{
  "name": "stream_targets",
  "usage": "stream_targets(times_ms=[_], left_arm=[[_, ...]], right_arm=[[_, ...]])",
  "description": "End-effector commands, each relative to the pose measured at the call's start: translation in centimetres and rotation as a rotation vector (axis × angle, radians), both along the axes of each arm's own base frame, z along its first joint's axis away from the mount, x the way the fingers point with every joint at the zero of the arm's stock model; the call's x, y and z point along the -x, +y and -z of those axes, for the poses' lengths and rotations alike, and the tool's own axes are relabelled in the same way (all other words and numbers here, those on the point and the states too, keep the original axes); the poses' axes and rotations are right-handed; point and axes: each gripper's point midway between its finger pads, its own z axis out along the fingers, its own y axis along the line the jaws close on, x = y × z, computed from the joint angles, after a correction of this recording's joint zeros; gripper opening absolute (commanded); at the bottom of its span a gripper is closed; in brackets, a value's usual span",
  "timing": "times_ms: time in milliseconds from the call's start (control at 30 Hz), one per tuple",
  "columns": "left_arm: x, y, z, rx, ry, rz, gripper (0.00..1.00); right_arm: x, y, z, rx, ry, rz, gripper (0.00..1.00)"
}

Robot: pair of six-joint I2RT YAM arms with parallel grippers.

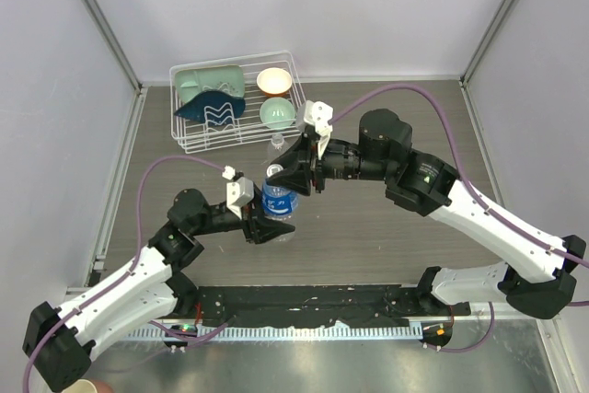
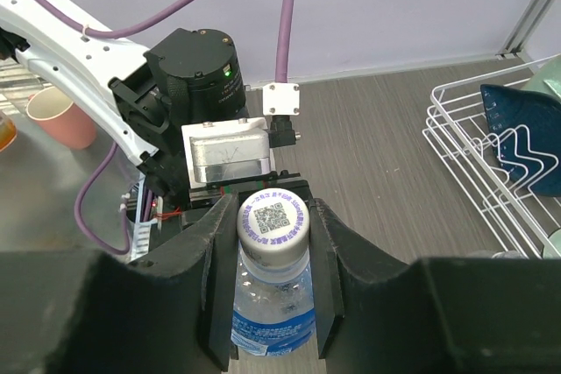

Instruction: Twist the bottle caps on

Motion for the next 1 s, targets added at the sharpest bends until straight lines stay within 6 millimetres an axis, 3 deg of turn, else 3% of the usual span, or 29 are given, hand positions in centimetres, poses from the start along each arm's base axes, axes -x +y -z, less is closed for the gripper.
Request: stream_targets(times_ms=[0, 467, 733, 967], left_arm=[[-0.5, 0.4, -2.3, 0.061, -0.057, -0.037, 0.0], [-0.9, 1.2, -5.8, 0.135, -0.149, -0.078, 0.0], [-3.2, 2.0, -7.3, 0.167, -0.176, -0.212, 0.0], [-5.0, 2.7, -8.6, 0.217, -0.193, -0.318, 0.0]], right_arm=[[1.0, 0.4, 0.8, 0.028, 0.046, -0.032, 0.08], [1.9, 0.7, 3.7, 0.011, 0.194, -0.046, 0.07], [1.6, -1.1, 5.9, 0.091, 0.238, 0.039, 0.06], [1.1, -1.0, 7.2, 0.109, 0.294, 0.086, 0.05]])
